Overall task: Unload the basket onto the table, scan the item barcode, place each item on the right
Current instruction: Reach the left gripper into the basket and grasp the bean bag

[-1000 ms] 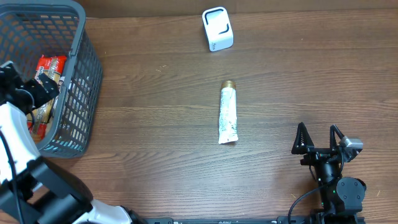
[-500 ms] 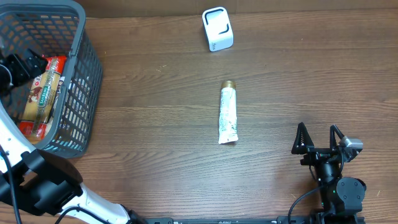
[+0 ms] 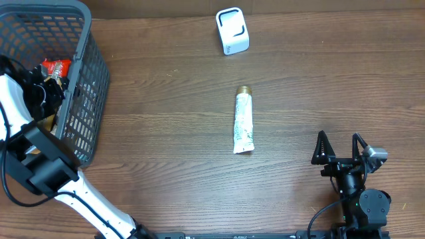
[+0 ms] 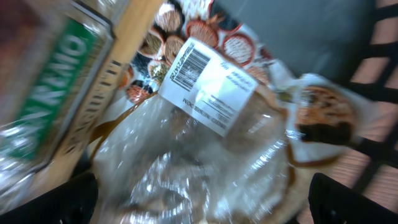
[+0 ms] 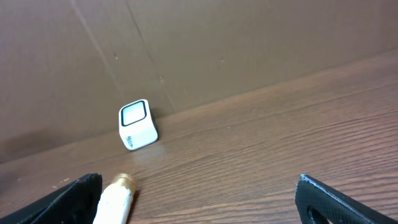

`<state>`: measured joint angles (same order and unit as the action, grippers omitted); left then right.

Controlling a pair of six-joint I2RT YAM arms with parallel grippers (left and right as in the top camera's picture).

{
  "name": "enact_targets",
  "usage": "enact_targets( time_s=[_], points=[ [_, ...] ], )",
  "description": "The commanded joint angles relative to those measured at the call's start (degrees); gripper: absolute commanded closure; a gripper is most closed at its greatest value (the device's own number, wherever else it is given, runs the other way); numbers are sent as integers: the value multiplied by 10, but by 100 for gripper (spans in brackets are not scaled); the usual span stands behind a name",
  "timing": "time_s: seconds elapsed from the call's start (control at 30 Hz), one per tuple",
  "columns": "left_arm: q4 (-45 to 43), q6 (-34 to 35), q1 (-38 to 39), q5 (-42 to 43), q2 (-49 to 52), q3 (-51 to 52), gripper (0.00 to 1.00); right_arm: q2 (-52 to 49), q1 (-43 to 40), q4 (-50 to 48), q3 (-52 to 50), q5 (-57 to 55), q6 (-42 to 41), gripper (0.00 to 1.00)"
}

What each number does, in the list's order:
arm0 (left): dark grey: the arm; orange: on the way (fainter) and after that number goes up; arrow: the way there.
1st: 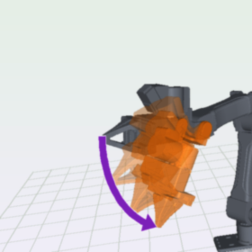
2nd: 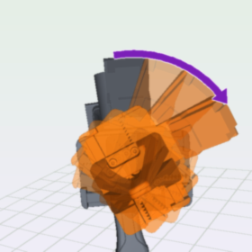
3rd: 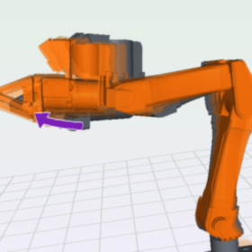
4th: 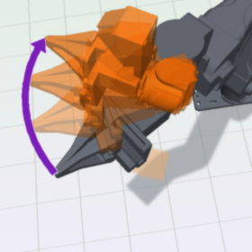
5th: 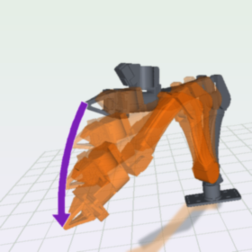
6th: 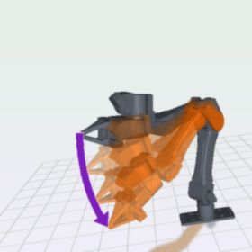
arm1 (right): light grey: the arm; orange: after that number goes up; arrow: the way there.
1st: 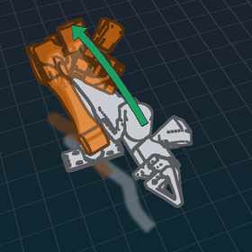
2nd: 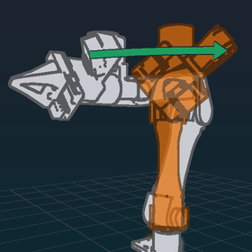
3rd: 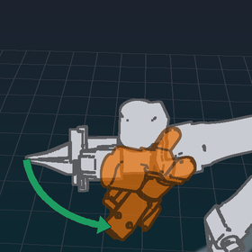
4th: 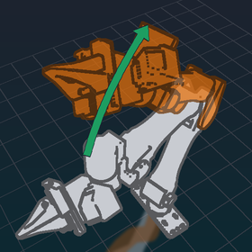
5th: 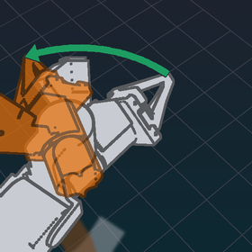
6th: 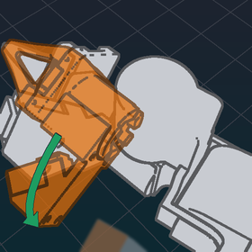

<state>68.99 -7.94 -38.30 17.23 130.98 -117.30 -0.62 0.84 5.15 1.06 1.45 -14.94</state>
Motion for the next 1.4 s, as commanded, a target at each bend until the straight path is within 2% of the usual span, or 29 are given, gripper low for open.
enact_targets(
  time_s=[0.0, 0.43, 0.7, 0.77, 0.8, 0.87, 0.9, 0.93, 1.0, 1.03, 1.2, 1.37],
  points=[
    [0, -19, 1, -10, 21, 2, 0, 5, 3, -4, -6, -3, 2, 0],
    [-31, -34, 4, -32, 38, 17, 0, 5, 3, -4, -6, -3, 2, 0],
    [-99, -41, 22, -32, 38, 125, 0, 5, 3, -4, -6, -3, 2, 0],
    [-115, -41, 24, -32, 38, 148, 3, 5, 3, -4, -6, -3, 2, 0],
    [-122, -40, 24, -32, 38, 156, 9, 5, 3, -4, -6, -3, 2, 0],
    [-130, -36, 24, -32, 38, 168, 27, 5, 3, -4, -6, -3, 2, 0],
    [-129, -36, 24, -32, 38, 169, 44, 5, 3, -4, -6, -3, 2, 0],
    [-129, -36, 24, -32, 38, 170, 67, 5, 3, -4, -6, -3, 2, 0],
    [-129, -30, 23, -32, 37, 170, 91, 5, 3, -4, -6, -3, 2, 0],
    [-129, -23, 23, -32, 37, 169, 96, 5, 3, -4, -6, -3, 2, 0],
    [-108, -6, 22, -22, 34, 135, 96, 5, 3, -4, -6, -3, 2, 0],
    [-8, -6, 22, -22, 28, -6, 96, 5, 3, -4, -6, -3, 2, 0]
  ],
)
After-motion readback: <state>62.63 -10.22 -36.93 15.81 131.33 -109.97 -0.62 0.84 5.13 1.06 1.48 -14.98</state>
